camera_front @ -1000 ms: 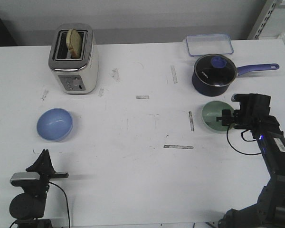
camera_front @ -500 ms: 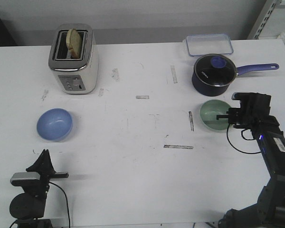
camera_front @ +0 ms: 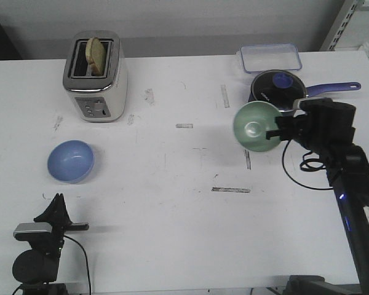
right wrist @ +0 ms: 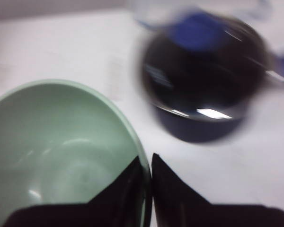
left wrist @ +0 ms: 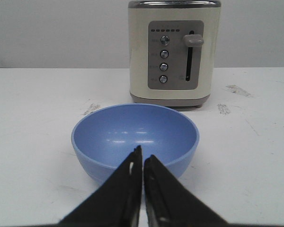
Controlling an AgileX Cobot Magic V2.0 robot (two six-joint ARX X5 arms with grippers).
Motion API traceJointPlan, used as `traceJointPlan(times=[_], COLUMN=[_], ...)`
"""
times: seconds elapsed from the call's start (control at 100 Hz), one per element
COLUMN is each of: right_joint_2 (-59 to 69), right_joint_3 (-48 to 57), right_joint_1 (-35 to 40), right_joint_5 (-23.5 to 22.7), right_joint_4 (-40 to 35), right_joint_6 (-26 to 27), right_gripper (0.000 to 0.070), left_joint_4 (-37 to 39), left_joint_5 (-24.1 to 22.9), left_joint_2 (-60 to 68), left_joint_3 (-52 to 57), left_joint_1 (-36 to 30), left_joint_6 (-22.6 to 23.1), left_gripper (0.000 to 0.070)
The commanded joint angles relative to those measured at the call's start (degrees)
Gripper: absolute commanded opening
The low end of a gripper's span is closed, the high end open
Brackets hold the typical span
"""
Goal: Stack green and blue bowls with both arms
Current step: 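Grip the green bowl rim and lift it toward the table center, then lower the green bowl onto the table center and release it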
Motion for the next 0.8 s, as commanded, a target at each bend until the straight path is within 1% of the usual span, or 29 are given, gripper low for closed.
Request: traceJointPlan(times=[0.0, 0.22, 0.33, 0.4, 0.51, 0.66, 0.79], right_joint_2=[0.2, 2.2, 5.4, 7.8, 11.8, 17.0, 20.2], right_joint_3=[0.7, 0.7, 0.7, 0.6, 0.4, -0.1, -0.2], right_joint_1=[5.1, 23.7, 30.6, 34.1, 38.1, 40.8, 41.2], right_joint_5=[-0.9, -0.3, 0.1, 1.9, 4.9, 5.6, 5.6], right_joint_4=[-0.8, -6.4, -7.9, -8.6, -8.5, -7.3, -7.0], right_joint_6=[2.7, 1.4, 0.3, -0.3, -1.7, -3.0, -4.3], right_gripper=[0.0005, 0.0005, 0.0005, 0.0005, 0.0005, 0.0005, 0.0005], left_joint_4=[0.9, 0.9, 0.9, 0.9, 0.9, 0.9, 0.9], left_joint_5=[0.0, 0.0, 0.0, 0.0, 0.0, 0.0, 0.0], left_joint_2=[-0.1, -0.1, -0.1, -0.1, -0.1, -0.1, -0.1], left_joint_3=[-1.2, -1.2, -1.2, -1.2, -1.2, -1.2, -1.2], left_joint_1=[0.0, 0.0, 0.0, 0.0, 0.0, 0.0, 0.0], left_joint_6=[0.1, 0.1, 0.1, 0.1, 0.1, 0.1, 0.1], left_gripper=[0.0001, 0.0002, 0.0002, 0.0002, 0.0002, 0.0002, 0.0002])
